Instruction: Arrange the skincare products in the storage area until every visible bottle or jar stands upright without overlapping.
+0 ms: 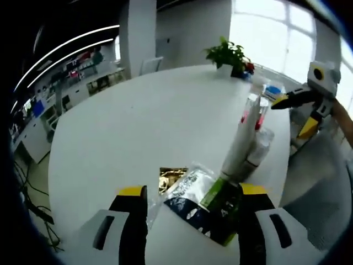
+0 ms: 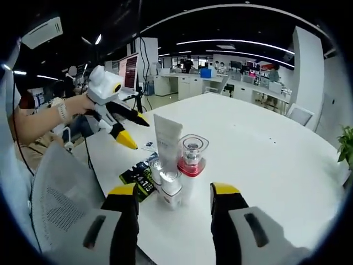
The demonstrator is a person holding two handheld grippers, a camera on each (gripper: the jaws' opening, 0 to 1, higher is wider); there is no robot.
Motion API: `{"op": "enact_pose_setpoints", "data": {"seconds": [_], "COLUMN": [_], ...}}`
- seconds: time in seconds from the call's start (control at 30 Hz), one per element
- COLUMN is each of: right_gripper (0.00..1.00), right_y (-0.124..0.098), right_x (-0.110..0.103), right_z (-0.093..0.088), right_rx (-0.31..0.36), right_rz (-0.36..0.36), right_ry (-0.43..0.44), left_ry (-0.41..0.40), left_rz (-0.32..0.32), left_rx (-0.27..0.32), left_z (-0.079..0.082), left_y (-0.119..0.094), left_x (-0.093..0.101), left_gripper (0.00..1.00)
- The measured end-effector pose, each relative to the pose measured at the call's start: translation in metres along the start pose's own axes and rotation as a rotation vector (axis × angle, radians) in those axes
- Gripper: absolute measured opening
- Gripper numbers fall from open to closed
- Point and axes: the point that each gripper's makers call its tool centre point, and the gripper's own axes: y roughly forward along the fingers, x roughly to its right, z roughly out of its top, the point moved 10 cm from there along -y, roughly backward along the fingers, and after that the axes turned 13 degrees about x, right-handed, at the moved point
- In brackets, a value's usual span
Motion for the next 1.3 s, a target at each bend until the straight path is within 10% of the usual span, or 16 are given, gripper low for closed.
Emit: {"op": "enact_pose_setpoints", "data": {"seconds": [0.83,1.3], "right_gripper": [0.49,0.49], "right_y": [-0.009,-0.005], "right_x": [0.001,0.002], "right_z": [-0.009,-0.012], "right_rx": [0.006,0.001], "right_rz": [-0.024,-0.027], "right_ry": [0.091,0.119], "left_ry": [0.014,0.103], "left_rz": [-0.018,0.000], "left_rx": [-0.245,-0.300], "left_z": [-0.023,-0.031], "left_y": [0.087,0.103], "left_x": [-0.046,-0.057], "left_gripper": [0.14,0.17]}}
